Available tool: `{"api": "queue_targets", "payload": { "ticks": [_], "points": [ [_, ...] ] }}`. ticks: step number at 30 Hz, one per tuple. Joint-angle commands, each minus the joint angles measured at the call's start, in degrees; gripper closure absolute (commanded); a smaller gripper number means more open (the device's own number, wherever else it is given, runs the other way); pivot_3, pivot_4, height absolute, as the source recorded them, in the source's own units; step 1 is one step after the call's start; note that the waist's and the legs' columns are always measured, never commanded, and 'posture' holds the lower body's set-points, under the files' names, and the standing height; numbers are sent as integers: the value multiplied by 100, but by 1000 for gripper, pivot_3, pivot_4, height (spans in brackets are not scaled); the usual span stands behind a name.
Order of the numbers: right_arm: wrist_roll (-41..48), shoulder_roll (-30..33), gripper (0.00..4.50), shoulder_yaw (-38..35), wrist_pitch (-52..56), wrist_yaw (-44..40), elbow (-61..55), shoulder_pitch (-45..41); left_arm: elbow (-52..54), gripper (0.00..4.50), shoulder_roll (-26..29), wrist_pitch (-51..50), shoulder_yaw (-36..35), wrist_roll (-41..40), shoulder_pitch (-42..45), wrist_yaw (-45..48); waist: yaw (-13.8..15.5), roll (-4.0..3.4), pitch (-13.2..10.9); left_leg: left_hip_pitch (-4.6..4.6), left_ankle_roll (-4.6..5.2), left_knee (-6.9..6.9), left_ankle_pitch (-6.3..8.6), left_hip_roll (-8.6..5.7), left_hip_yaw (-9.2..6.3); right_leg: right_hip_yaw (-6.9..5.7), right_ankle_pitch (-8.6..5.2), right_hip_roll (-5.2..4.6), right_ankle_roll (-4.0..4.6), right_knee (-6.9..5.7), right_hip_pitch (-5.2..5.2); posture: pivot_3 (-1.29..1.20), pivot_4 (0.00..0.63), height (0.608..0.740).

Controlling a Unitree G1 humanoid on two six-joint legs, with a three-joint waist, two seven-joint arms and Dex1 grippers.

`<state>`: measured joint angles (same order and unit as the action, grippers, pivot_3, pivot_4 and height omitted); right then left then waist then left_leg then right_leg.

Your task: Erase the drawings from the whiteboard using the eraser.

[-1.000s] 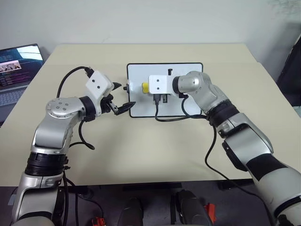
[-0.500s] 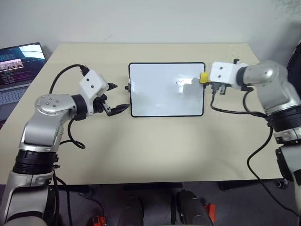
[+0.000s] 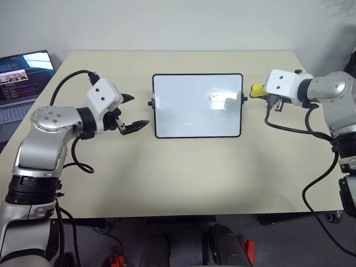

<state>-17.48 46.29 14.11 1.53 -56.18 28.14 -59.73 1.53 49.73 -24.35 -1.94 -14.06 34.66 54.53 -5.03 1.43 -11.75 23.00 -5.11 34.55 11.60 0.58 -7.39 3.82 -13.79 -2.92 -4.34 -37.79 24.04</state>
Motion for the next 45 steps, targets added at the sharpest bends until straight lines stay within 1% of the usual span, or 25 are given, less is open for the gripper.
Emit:
{"api": "queue_targets", "payload": {
  "ticks": [1,9,12,20,33,39,43,45],
  "points": [
    [439,-168,3528,-420,176,58,-63,-246,29,0,3,263,-212,36,265,-129,0,1,-1,0,0,0,0,0,0,0,2,0,3,0,0,0,150,740],
    [381,-153,3528,-385,167,132,-7,-257,-66,0,-262,533,-171,-10,445,-246,22,1,-1,2,0,4,0,-1,0,-1,3,-1,4,0,-1,0,150,740],
    [424,-179,3528,-387,200,110,-94,-190,-20,0,-398,491,-174,-117,533,-208,22,1,-1,2,0,5,0,-1,0,-1,3,-1,4,0,-1,0,150,740],
    [486,-170,3528,-410,242,100,-124,-201,6,0,-500,491,-317,-283,590,-212,4,1,-1,1,0,6,0,-1,0,0,3,-1,4,-3,-1,0,150,740],
    [625,-315,3528,-332,347,87,-199,-206,113,0,-389,318,-233,-305,412,-123,5,1,-1,1,0,10,0,-1,0,0,3,-1,4,-7,-1,0,150,740],
    [794,-879,3528,-370,410,295,-311,-245,65,0,-417,326,-137,-223,376,-132,-11,1,-1,-2,0,14,0,0,1,3,4,0,4,-16,-1,0,150,740],
    [483,-1632,3528,-156,390,1103,187,-665,64,0,-446,317,-78,-201,397,-122,-15,1,-1,-1,0,20,0,-1,2,4,5,-1,4,-17,-2,0,150,740],
    [225,-1865,3528,1,316,1431,527,-874,94,0,-431,297,-84,-198,372,-122,-17,1,-1,-3,-1,21,-1,-1,1,4,5,0,5,-22,0,0,150,740]
  ]
}}
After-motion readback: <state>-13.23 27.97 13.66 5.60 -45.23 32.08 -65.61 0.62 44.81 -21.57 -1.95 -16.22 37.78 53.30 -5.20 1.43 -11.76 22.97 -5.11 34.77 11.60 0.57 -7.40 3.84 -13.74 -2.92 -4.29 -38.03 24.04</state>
